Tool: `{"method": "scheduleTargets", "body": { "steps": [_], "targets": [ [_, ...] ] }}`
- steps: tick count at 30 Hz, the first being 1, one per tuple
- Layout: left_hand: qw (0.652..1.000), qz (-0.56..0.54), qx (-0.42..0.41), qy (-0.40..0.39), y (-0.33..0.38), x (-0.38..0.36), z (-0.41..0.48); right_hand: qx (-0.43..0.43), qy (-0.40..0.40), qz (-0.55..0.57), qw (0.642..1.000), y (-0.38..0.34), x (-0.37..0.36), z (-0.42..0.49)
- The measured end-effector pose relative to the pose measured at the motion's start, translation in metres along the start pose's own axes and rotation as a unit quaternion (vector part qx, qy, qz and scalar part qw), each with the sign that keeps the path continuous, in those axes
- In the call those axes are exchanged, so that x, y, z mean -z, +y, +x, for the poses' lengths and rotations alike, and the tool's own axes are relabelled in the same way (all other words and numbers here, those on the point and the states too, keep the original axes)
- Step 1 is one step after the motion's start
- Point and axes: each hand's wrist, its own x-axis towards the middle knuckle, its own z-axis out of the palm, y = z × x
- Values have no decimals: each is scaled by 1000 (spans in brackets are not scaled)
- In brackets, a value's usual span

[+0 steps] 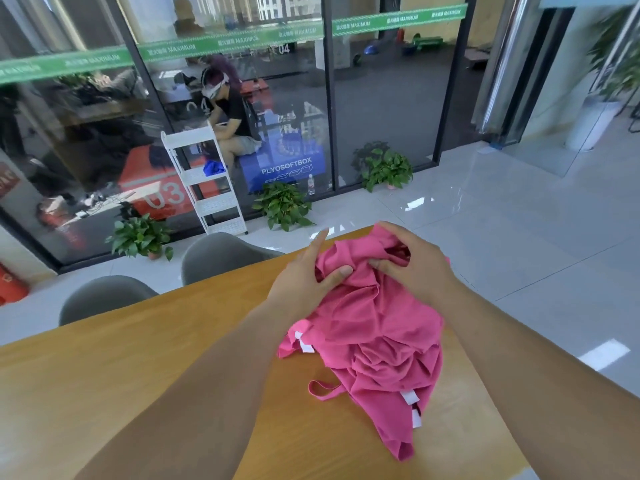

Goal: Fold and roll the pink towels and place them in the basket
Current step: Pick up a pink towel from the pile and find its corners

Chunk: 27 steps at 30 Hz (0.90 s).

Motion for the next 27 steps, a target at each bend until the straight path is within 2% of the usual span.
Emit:
{"method": "scheduleTargets", "body": {
  "steps": [7,13,22,27],
  "targets": [
    [997,15,0,76,-14,68,-36,40,19,24,999,-75,-27,-3],
    [990,14,30,138,-56,136,-91,82,5,24,996,-157,-86,-6],
    [973,10,119,197,-169,250,-240,99,-56,11,993,-301,-242,-58],
    [956,14,180,233,-239,315,-331,83,-114,50,989,-383,-341,-96]
  ]
}}
